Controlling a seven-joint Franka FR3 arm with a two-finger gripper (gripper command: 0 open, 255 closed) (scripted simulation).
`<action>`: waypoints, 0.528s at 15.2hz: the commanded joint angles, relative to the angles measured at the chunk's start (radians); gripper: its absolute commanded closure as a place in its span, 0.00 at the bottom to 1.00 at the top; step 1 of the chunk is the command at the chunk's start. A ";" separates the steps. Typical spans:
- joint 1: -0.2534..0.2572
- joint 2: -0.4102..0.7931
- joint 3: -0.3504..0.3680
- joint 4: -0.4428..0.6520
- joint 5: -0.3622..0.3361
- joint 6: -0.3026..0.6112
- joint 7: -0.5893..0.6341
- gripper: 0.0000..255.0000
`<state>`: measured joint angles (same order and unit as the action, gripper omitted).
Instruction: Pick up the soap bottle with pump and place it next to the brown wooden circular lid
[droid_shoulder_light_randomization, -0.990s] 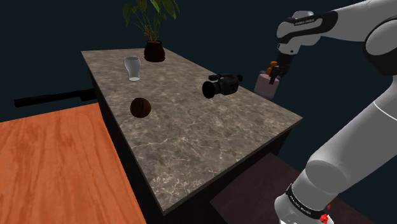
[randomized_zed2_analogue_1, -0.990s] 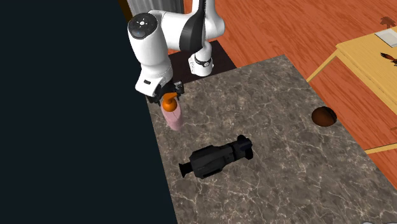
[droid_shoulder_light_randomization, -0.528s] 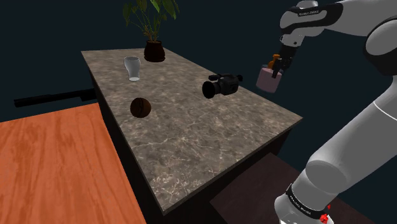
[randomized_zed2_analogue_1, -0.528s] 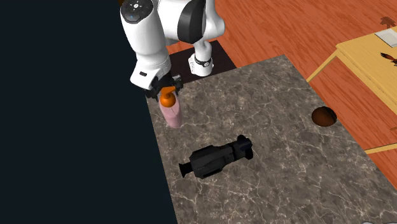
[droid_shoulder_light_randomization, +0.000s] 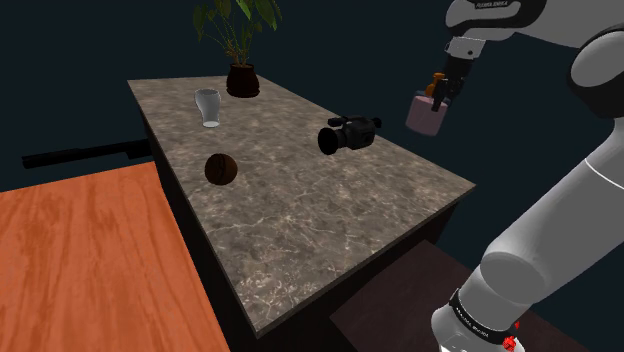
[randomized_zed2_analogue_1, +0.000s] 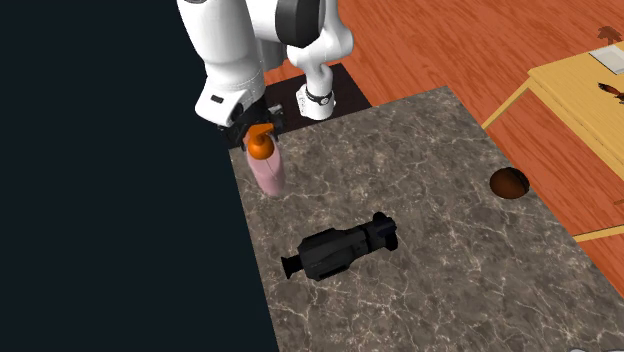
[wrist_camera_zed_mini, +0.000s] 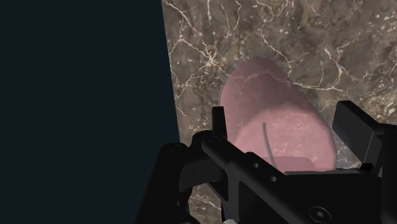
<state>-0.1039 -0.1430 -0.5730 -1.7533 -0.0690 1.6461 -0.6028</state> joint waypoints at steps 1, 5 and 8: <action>0.000 0.009 -0.002 0.038 0.005 -0.030 -0.004 1.00; 0.000 0.026 -0.005 0.109 0.014 -0.086 -0.011 1.00; 0.000 0.042 -0.008 0.166 0.022 -0.130 -0.018 1.00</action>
<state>-0.1042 -0.1059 -0.5804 -1.6064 -0.0494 1.5313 -0.6194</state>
